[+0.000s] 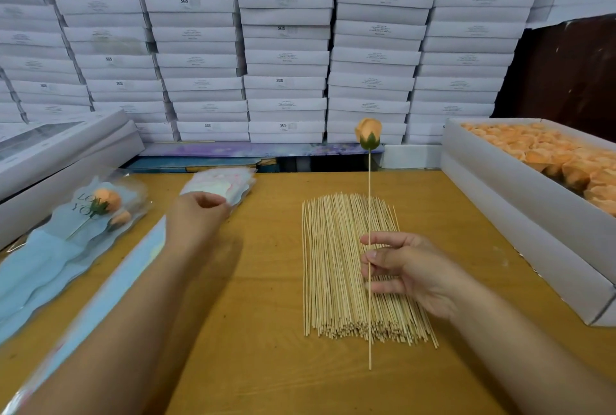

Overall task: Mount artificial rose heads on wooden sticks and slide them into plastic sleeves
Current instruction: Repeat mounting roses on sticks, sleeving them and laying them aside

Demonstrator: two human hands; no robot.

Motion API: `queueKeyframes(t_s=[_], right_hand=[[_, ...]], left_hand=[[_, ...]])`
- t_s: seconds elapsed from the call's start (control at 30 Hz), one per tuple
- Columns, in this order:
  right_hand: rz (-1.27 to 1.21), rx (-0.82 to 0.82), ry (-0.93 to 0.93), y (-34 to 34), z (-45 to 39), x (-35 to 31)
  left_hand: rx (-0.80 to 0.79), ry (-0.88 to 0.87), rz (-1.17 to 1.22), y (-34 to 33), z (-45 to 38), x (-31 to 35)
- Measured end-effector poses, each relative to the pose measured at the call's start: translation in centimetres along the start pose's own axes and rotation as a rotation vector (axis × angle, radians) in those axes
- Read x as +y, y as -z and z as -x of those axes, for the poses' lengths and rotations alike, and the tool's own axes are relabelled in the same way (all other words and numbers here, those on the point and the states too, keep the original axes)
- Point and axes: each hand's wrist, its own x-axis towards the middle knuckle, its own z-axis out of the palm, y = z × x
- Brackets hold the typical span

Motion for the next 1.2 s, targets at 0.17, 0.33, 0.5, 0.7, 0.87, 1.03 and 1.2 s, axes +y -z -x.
queueKeyframes(t_s=[0.17,0.33,0.5,0.7,0.87,1.03,1.2], right_hand=[[-0.008,0.009,0.008,0.2,-0.2,0.1],[-0.016,0.007,0.018,0.3,-0.2,-0.1],[0.001,0.015,0.033,0.3,-0.1,-0.2],[0.003,0.017,0.046,0.4,0.0,-0.2],[0.005,0.013,0.053,0.5,-0.1,-0.2],[0.002,0.007,0.057,0.6,-0.1,-0.2],[0.006,0.009,0.057,0.6,-0.1,-0.2]], left_hand=[[0.005,0.036,-0.469,3.2,-4.0,-3.8],[-0.028,0.049,-0.606,5.2,-5.0,-7.2],[-0.06,0.075,-0.649,6.1,-5.8,-7.3],[-0.041,0.091,-0.646,6.1,-5.7,-7.2],[-0.05,0.093,-0.631,5.9,-5.7,-6.7],[-0.057,0.099,-0.674,5.8,-5.6,-6.3],[-0.139,0.154,-0.678,6.2,-6.0,-5.6]])
